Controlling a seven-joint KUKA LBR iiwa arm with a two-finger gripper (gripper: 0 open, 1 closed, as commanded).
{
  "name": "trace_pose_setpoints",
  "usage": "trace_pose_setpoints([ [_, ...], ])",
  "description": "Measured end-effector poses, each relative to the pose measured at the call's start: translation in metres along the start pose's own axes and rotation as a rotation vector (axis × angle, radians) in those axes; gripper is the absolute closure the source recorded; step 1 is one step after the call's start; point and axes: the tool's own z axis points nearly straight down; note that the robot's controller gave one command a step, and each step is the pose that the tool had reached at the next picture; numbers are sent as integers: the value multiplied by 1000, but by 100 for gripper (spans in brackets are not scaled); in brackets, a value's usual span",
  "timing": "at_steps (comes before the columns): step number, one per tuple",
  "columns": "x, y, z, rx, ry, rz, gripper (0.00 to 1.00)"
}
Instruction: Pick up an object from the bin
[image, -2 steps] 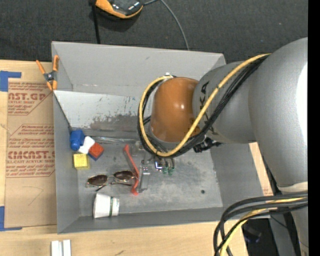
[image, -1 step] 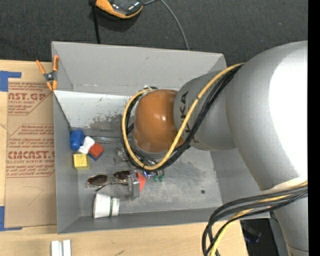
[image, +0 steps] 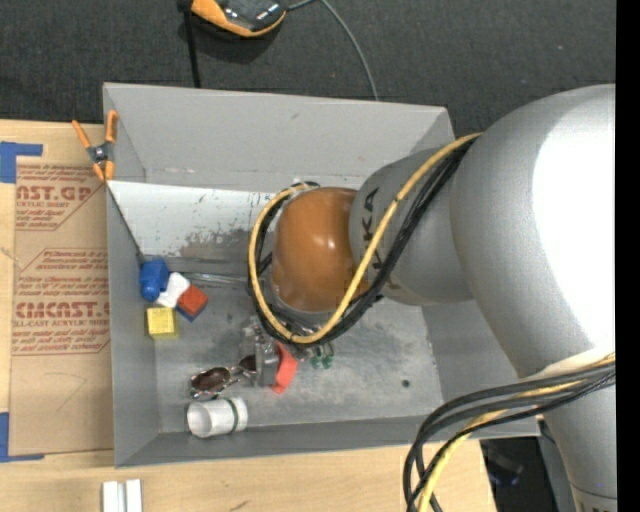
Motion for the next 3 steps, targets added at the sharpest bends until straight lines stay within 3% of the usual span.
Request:
trace_pose_setpoints([
  [1, 0, 0, 0, 0, 0, 0, 100],
  [3, -12, -8, -38, -2, -1, 18, 100],
])
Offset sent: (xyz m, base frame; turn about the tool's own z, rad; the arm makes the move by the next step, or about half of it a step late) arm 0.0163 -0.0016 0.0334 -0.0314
